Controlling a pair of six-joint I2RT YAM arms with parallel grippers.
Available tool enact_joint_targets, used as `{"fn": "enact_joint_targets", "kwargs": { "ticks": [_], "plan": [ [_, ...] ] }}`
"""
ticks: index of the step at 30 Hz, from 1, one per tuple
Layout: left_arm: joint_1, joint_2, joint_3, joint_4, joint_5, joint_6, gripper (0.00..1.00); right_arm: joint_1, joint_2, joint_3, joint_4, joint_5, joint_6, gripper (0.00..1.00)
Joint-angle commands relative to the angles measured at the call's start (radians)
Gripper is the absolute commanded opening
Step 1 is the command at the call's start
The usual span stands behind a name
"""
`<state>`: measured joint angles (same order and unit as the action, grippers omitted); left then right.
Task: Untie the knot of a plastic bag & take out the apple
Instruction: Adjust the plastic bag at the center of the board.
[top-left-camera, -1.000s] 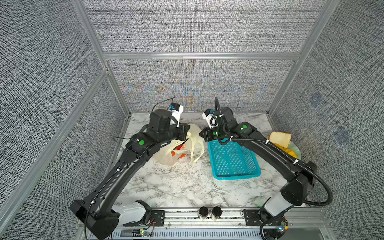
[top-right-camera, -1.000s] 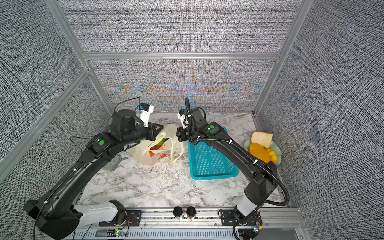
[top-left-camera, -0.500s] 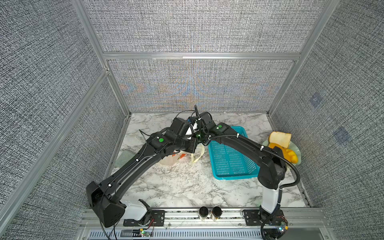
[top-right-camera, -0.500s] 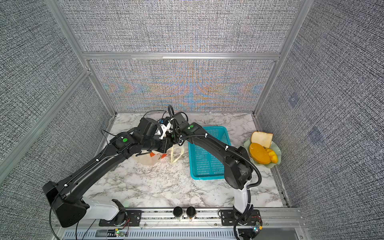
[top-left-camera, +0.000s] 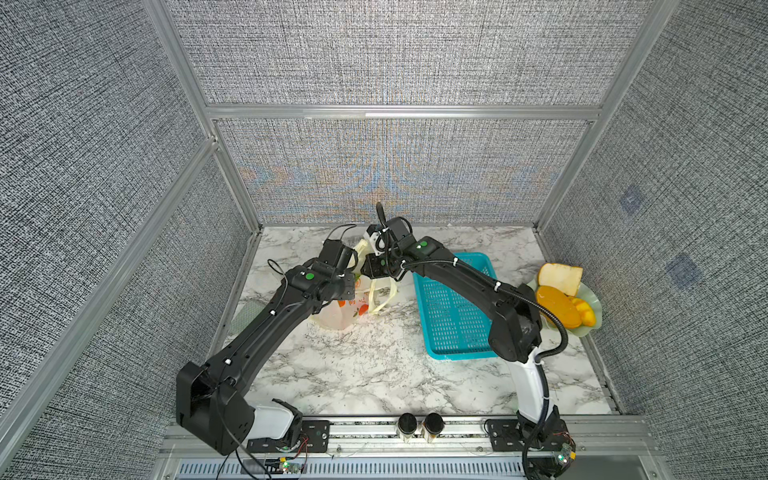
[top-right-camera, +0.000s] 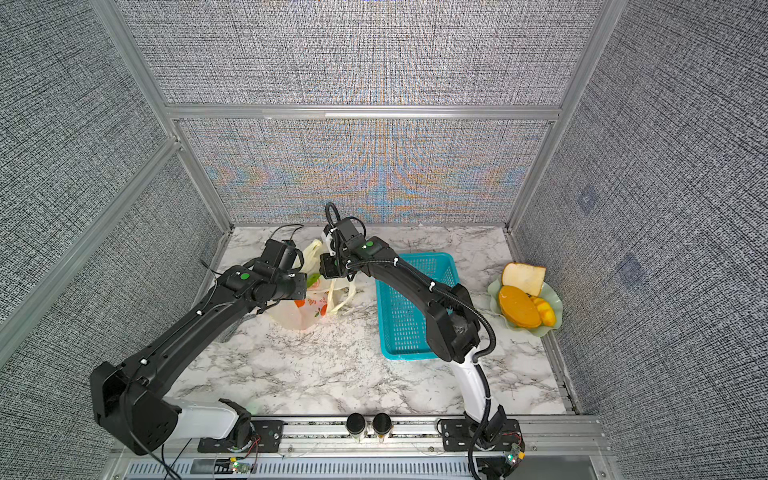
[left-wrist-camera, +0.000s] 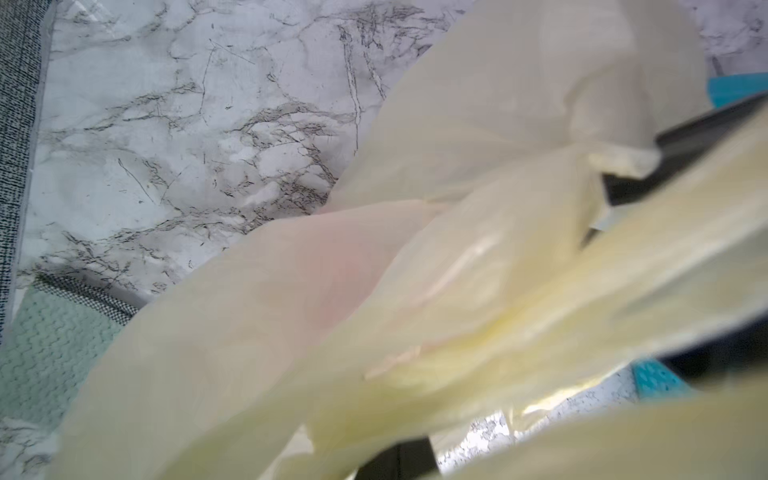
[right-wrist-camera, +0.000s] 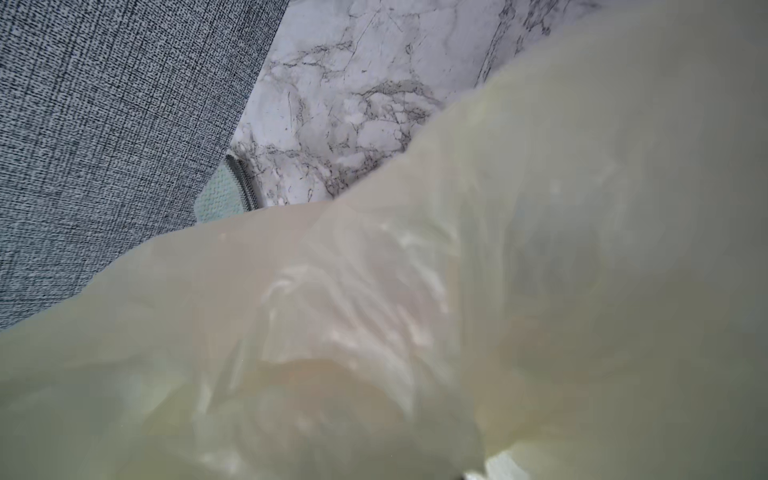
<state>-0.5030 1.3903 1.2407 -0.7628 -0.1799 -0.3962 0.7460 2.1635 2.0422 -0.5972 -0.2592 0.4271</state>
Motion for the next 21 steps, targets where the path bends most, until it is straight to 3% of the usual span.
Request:
{"fn": "enact_joint_targets", "kwargs": {
  "ticks": [1,8,16,21],
  "plan": [
    [0.020,0.030,-0.005,0.076,-0.041,0.027,0.00,0.006,0.029,0.037,-0.015,0.045,-0.026,0.22],
    [0.043,0.038,0.047,0.116,0.029,0.022,0.00,0.044,0.068,0.090,0.084,0.075,-0.050,0.24],
    [0.093,0.118,0.045,0.192,0.071,0.037,0.00,0.062,0.242,0.292,-0.084,0.082,-0.081,0.24],
    [0.128,0.188,0.043,0.203,0.047,0.045,0.00,0.068,0.174,0.165,-0.166,0.074,-0.139,0.23]
  ]
}}
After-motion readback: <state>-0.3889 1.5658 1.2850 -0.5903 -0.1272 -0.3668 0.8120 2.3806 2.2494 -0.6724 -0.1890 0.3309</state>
